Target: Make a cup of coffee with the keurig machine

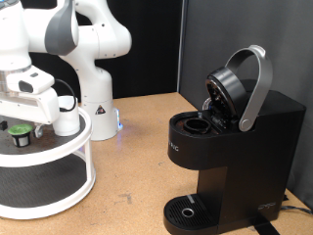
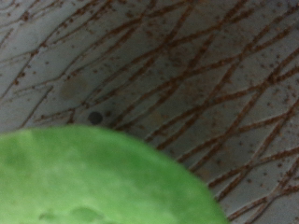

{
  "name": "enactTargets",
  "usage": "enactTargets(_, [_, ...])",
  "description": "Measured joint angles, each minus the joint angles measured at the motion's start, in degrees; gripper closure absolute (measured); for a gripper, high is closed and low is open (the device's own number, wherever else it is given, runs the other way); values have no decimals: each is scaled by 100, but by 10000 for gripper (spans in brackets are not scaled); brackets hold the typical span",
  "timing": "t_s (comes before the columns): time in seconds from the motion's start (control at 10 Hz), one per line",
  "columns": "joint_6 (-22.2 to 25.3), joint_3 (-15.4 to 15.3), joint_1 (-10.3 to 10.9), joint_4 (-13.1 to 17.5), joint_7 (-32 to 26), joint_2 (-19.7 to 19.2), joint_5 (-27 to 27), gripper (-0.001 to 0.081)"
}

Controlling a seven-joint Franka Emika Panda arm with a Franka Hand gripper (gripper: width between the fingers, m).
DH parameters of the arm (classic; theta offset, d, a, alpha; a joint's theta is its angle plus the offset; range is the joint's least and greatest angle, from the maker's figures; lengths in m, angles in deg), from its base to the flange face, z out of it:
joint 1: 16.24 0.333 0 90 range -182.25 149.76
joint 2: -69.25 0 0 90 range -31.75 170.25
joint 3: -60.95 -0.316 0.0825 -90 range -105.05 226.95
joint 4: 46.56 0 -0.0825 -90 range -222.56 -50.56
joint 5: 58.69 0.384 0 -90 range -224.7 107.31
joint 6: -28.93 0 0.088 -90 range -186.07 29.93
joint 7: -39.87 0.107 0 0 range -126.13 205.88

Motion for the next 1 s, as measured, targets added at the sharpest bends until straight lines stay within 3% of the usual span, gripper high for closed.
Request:
enactTargets(0.1, [0, 10, 0, 0, -39, 0, 66, -1])
enactTargets(0.2, [9, 19, 0, 4, -97, 1, 130, 130])
enactTargets(0.3, [36, 25, 0, 17, -136, 2, 181, 130])
enactTargets(0.4, [69, 25, 0, 38, -168, 5, 226, 328])
enactTargets(0.6, [256, 26, 2, 123, -271, 41, 362, 335])
enactTargets(1.0, [1315, 23, 15, 601, -748, 554, 775, 335])
